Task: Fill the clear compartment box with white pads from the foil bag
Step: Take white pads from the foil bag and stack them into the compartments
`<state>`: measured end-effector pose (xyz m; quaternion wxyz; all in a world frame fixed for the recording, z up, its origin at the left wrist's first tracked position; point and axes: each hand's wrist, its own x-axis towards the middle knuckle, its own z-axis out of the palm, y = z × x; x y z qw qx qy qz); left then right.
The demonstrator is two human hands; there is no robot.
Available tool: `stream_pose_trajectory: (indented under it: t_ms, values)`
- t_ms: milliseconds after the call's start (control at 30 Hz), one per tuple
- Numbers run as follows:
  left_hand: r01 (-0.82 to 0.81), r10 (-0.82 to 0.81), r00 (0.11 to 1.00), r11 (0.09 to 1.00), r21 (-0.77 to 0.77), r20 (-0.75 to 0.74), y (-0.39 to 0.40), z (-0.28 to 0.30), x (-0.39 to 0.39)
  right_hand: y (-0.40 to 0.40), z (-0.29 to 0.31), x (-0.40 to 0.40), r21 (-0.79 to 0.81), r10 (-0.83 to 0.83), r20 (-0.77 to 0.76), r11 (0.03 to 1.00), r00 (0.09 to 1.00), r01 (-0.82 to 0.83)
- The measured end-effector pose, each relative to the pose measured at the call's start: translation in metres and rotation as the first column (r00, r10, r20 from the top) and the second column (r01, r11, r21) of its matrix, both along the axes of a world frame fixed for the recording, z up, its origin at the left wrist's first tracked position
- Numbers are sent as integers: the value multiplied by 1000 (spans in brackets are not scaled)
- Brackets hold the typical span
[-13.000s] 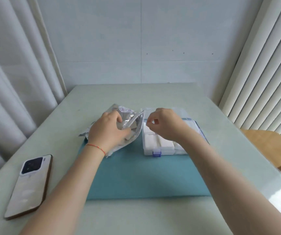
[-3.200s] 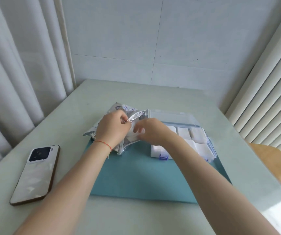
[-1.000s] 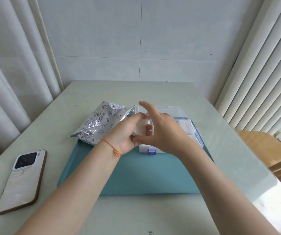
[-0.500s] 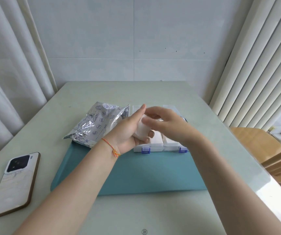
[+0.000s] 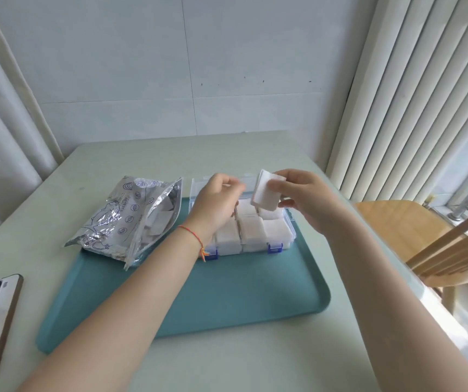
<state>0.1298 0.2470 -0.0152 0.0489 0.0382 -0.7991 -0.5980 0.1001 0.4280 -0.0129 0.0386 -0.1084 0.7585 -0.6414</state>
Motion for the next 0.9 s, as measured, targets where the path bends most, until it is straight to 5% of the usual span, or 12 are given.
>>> stream_pose_trajectory:
  t_ms: [67, 133, 200, 533, 767, 900]
  values:
    - [121, -136, 990, 946, -301, -28, -1, -7, -6, 9, -6, -3, 43, -28, -5, 999, 1000, 28]
    - [255, -293, 956, 780, -571, 27, 1, -14, -8, 16, -13, -4, 94, -46, -20, 994, 999, 48]
    - [290, -344, 937, 659, -694, 65, 5, -18, -10, 19, -18, -6, 161, -61, -40, 985, 997, 67]
    - [314, -425, 903, 549, -774, 66, 11, -18, -7, 20, -26, -6, 458, 19, -51, 889, 999, 6]
    - [326, -442, 891, 466, -822, 103, 15, -15, 3, 13, -26, -1, 683, 62, -165, 727, 984, 69]
    - [313, -457, 880, 356, -880, 128, 22, -12, 7, 8, -24, 2, 735, 77, -214, 669, 974, 109]
